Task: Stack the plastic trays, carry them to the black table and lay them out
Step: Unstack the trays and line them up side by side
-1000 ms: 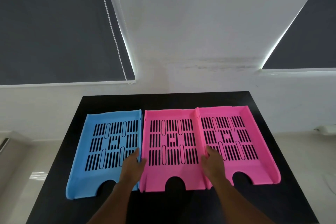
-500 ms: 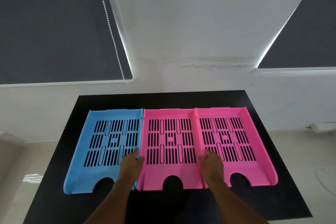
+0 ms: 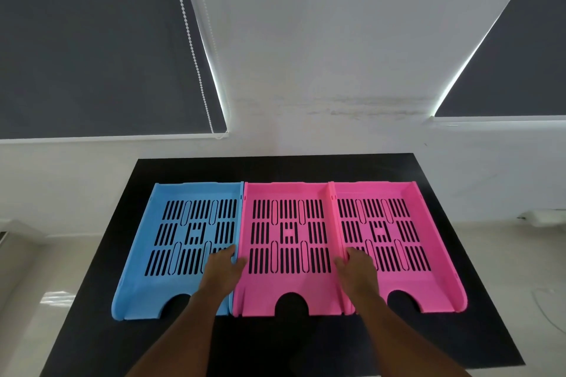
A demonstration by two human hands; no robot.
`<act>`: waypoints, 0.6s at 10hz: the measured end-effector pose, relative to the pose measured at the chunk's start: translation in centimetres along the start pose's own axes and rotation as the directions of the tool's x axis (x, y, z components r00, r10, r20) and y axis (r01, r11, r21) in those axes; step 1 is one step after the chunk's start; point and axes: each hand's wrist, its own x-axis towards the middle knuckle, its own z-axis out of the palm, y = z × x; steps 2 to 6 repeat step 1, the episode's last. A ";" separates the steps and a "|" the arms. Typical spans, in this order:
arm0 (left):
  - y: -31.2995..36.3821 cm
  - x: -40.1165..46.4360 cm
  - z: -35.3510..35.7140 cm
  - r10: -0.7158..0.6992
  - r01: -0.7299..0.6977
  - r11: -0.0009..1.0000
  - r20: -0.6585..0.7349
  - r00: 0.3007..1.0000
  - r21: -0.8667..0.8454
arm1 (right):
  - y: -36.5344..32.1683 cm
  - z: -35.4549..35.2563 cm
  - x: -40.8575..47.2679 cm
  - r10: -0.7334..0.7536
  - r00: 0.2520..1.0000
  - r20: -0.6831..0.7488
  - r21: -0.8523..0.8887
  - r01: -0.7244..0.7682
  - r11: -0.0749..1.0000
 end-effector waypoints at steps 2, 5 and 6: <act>1.8 0.3 -1.2 0.004 0.007 0.993 -0.090 0.996 0.119 | -2.4 -1.3 0.4 -0.057 0.997 -0.043 -0.056 0.055 0.997; 1.8 0.3 -1.2 0.004 0.007 0.993 -0.090 0.996 0.119 | -2.4 -1.3 0.4 -0.057 0.997 -0.043 -0.056 0.055 0.997; 1.8 0.3 -1.2 0.004 0.007 0.993 -0.090 0.996 0.119 | -2.4 -1.3 0.4 -0.057 0.997 -0.043 -0.056 0.055 0.997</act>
